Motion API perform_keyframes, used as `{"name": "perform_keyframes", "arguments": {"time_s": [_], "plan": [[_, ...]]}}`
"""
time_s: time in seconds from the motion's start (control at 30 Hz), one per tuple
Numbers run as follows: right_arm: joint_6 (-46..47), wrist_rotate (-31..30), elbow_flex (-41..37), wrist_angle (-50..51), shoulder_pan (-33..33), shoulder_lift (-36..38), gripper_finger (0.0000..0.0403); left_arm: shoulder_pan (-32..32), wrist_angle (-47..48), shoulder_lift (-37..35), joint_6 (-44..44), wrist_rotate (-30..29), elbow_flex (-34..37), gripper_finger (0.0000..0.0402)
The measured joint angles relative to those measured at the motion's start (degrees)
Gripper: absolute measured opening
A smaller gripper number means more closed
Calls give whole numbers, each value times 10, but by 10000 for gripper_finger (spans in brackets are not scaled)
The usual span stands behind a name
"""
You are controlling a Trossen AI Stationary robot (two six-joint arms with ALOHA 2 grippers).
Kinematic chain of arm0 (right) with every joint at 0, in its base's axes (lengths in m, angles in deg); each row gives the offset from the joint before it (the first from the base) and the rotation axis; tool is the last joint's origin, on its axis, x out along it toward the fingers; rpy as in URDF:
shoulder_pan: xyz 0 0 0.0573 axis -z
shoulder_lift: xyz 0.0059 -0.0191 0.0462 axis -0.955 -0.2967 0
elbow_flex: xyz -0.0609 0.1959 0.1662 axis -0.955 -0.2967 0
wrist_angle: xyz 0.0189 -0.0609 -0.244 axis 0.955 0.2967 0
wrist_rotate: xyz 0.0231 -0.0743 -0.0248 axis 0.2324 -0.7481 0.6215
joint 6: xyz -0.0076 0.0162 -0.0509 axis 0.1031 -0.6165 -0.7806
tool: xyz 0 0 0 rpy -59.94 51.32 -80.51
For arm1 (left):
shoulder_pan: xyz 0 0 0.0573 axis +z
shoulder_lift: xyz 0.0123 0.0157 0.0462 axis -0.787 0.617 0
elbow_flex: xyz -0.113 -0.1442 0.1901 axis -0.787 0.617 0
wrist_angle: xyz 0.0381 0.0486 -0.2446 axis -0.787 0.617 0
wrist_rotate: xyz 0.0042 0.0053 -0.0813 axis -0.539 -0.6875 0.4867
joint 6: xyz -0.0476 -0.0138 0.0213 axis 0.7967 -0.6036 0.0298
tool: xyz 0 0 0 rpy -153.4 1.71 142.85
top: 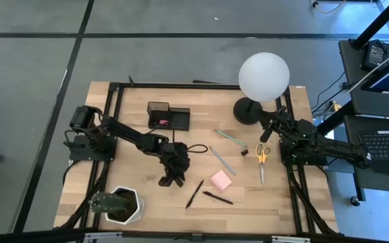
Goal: Pick and place office supplies into organizer
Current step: Put the bottom binder clip into the desk organizer
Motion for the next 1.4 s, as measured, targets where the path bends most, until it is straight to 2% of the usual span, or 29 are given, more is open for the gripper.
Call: {"name": "perform_keyframes", "arguments": {"time_s": [0.17,0.47,0.67,1.1,1.4], "plan": [[0,0,0,0,0,0,81,1,4,0,-25,-26,0,98],[-2,0,0,0,0,0,81,-9,12,0,-26,-30,0,157],[-2,0,0,0,0,0,81,-14,29,0,-14,-108,0,164],[-2,0,0,0,0,0,81,-26,31,10,10,-100,3,159],[-2,0,0,0,0,0,81,-26,1,46,29,-55,3,148]]}}
